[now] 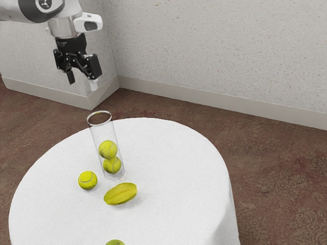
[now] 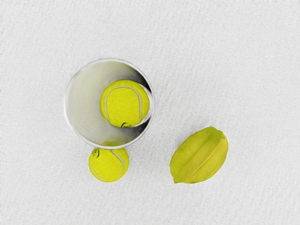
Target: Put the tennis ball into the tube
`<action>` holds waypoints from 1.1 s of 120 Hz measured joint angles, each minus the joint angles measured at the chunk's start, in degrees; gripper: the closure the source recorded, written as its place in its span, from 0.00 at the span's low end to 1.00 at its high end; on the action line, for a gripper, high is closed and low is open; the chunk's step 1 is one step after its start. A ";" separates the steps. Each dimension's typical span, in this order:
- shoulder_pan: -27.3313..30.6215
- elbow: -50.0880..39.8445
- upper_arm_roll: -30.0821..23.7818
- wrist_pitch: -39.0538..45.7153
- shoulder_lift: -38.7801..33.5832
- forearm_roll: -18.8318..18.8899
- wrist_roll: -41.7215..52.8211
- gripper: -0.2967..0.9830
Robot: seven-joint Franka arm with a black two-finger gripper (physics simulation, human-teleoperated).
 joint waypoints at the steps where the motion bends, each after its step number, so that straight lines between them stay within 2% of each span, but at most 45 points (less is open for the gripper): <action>1: 0.06 0.00 -0.01 0.12 0.01 0.01 0.02 0.23; 18: 1.00 -1.48 -0.58 1.67 -1.77 0.11 0.34 0.23; 36: 1.53 -15.25 -1.60 4.81 -14.02 0.33 0.62 0.23; 44: -0.68 -25.63 -0.31 6.12 -20.96 1.25 0.69 0.23; 51: -10.09 -33.69 7.74 8.32 -27.00 3.67 0.72 0.23; 56: -14.76 -38.27 11.60 9.96 -30.71 5.74 1.30 0.23; 72: -19.82 -52.41 20.69 21.88 -34.29 12.35 5.93 0.23; 81: -25.66 -57.56 30.46 31.06 -33.67 16.86 8.76 0.23; 95: -38.01 -59.37 46.82 42.75 -32.44 23.61 12.77 0.23; 112: -48.30 -58.10 62.23 51.13 -30.53 28.00 16.67 0.23; 132: -56.52 -55.88 72.47 56.69 -29.58 30.81 20.19 0.23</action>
